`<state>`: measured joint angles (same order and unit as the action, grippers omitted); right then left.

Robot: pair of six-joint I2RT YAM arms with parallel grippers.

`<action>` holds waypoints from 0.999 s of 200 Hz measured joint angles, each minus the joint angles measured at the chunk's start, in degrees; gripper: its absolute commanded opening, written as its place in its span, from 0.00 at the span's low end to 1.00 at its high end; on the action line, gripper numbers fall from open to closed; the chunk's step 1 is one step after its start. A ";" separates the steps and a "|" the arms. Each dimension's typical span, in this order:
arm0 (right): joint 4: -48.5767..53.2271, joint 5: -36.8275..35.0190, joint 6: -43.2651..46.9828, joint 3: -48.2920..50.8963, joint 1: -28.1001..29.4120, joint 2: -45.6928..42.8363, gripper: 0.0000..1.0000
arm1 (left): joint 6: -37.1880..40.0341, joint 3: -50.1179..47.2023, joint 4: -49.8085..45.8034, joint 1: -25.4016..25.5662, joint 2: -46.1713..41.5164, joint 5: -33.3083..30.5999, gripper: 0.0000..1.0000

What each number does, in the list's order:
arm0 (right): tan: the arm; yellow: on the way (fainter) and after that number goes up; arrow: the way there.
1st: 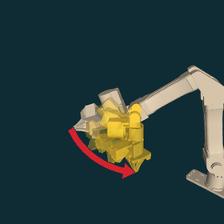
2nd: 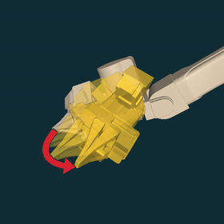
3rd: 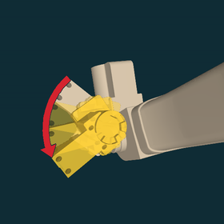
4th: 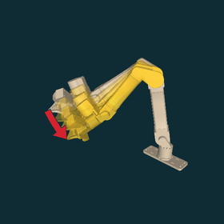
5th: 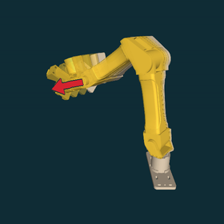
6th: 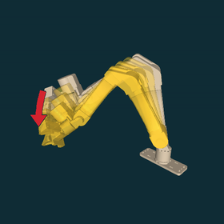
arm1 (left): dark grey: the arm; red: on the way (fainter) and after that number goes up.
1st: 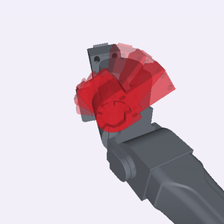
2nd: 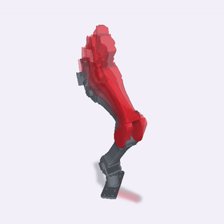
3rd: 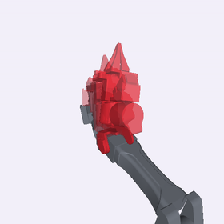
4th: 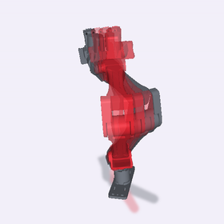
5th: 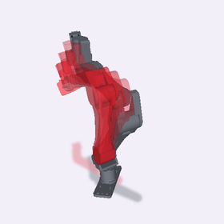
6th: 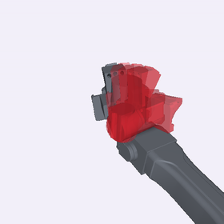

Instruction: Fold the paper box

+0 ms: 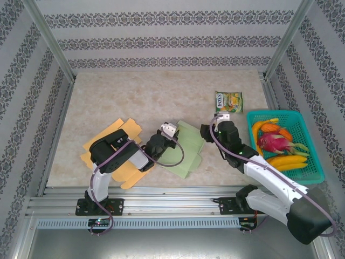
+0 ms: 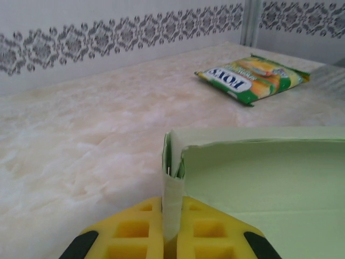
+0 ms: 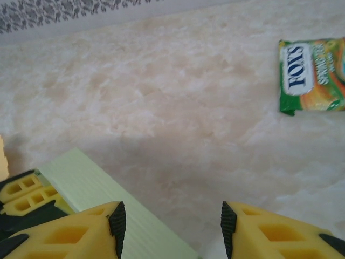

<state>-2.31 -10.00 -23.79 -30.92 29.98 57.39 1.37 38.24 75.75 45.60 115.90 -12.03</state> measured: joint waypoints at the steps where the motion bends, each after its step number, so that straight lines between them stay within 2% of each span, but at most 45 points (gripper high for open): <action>1: -0.04 -0.09 0.00 0.04 0.26 0.20 0.51 | 0.11 0.07 0.09 0.09 0.00 0.00 0.01; 41: -0.17 -4.13 -0.04 0.39 5.20 4.61 0.51 | 4.50 1.05 1.09 2.78 0.02 -2.54 0.01; 74: -1.14 -6.54 -0.04 1.38 5.92 5.01 0.51 | 5.79 1.27 1.09 5.64 0.26 -8.92 0.00; 106: -2.43 -7.17 -0.04 2.89 6.29 4.85 0.51 | 5.75 0.63 3.04 7.52 1.86 -12.44 0.00; 134: -2.58 -7.23 -0.04 3.93 6.29 3.04 0.51 | 5.73 0.59 3.78 8.83 2.60 -13.88 0.00; 179: -0.90 -8.79 -0.07 6.16 6.27 -4.87 0.50 | 5.70 -0.68 4.92 9.97 2.60 -13.99 0.00; 200: -0.87 -9.77 -0.09 6.49 6.27 -5.25 0.50 | 5.66 -0.85 5.44 9.97 2.82 -13.94 0.01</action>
<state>-3.18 -19.77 -23.88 -24.43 36.25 52.14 7.03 37.39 81.19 55.57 118.72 -25.98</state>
